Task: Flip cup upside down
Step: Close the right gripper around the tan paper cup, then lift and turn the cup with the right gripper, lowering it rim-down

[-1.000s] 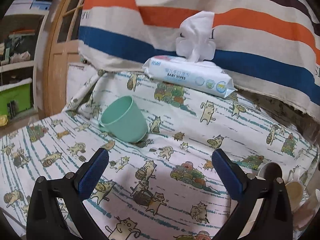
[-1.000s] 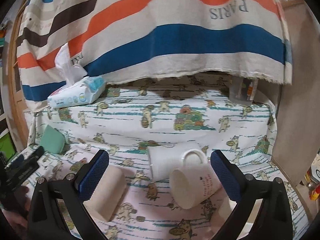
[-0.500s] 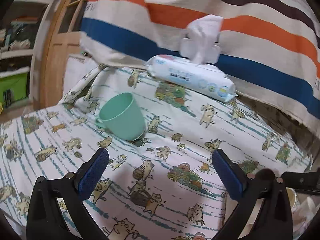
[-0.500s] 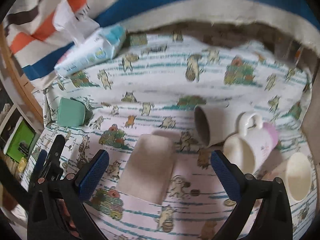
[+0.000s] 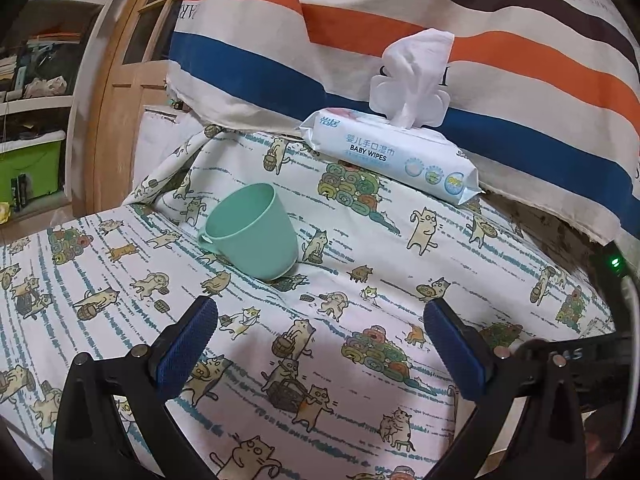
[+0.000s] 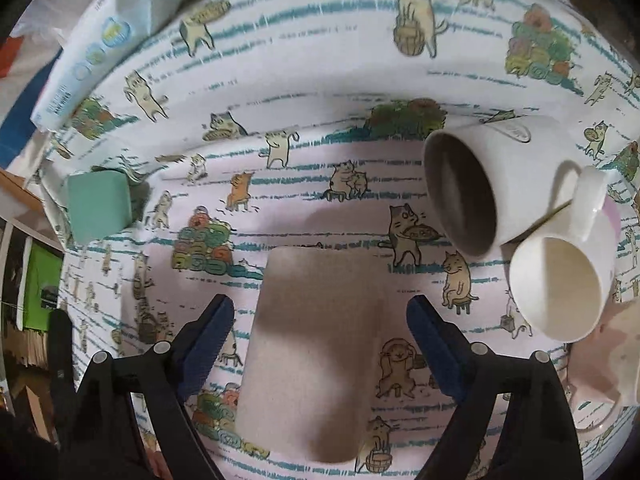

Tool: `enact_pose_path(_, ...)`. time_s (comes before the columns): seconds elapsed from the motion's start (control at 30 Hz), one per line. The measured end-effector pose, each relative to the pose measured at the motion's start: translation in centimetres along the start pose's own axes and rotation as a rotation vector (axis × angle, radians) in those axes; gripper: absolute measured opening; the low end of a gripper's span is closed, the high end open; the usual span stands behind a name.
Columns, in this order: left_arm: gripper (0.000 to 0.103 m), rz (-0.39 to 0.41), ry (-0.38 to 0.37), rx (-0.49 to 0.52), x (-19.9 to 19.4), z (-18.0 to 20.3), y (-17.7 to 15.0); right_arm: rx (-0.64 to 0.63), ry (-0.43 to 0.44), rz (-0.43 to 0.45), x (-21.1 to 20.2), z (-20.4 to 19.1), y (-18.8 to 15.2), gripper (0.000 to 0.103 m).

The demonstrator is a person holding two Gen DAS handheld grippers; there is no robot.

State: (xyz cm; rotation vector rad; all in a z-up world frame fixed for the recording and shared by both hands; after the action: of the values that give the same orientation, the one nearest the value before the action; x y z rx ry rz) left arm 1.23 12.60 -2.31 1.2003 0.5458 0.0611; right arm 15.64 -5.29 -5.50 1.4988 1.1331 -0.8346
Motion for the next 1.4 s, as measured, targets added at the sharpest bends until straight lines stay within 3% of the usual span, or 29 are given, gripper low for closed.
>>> enact_pose_path(0.17, 0.102, -0.005, 0.003, -0.006, 0.1, -0.1, 0.0, 0.002, -0.018, -0.013, 1.1, -0.1, 0.1, 0.09)
enact_pose_path(0.3, 0.102, -0.006, 0.002, -0.005, 0.1, -0.2, -0.1, 0.004, -0.047, -0.043, 2.0, -0.1, 0.1, 0.074)
enact_pose_path(0.4, 0.102, -0.008, 0.002, 0.001, 0.1, -0.1, -0.1, 0.027, -0.038, -0.017, 1.6, 0.2, 0.1, 0.07)
enact_pose_path(0.53, 0.102, -0.005, 0.009, 0.016, 0.0, 0.1, -0.1, -0.016, -0.064, 0.063, 0.0, 0.1, -0.3, 0.069)
enact_pose_path(0.67, 0.102, 0.009, 0.006, 0.04, -0.2, 0.6, -0.1, -0.054, -0.029, 0.127, -2.3, -0.2, -1.1, 0.069)
enact_pose_path(0.83, 0.102, 0.026, -0.022, 0.095, -0.6, 1.7, -0.1, -0.113, -0.012, 0.284, -6.5, -0.5, -1.8, 0.069)
enact_pose_path(1.13, 0.102, 0.03, -0.023, 0.087, -0.7, 1.6, 0.0, -0.175, -0.021, 0.534, -11.4, 0.7, -3.5, 0.069)
enact_pose_path(1.27, 0.102, 0.042, -0.028, 0.105, -0.8, 2.0, 0.1, -0.127, 0.027, 0.658, -11.1, 1.9, -4.4, 0.069)
enact_pose_path(1.4, 0.102, 0.066, -0.034, 0.137, -1.3, 2.7, 0.1, -0.09, 0.043, 0.702, -9.4, 3.3, -5.0, 0.069)
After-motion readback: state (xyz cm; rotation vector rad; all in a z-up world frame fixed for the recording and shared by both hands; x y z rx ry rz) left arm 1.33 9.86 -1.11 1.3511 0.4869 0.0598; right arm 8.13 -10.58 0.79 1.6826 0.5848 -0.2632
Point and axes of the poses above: each gripper's, at about its wrist camera, not at the fingertips, and x roughly the way its jaws point, z to its right, y to its top, the point moved 3 cm from there along x, roughly the way its jaws point, and after that the axes turned 5 degrees about x, right-handed, at the moved point
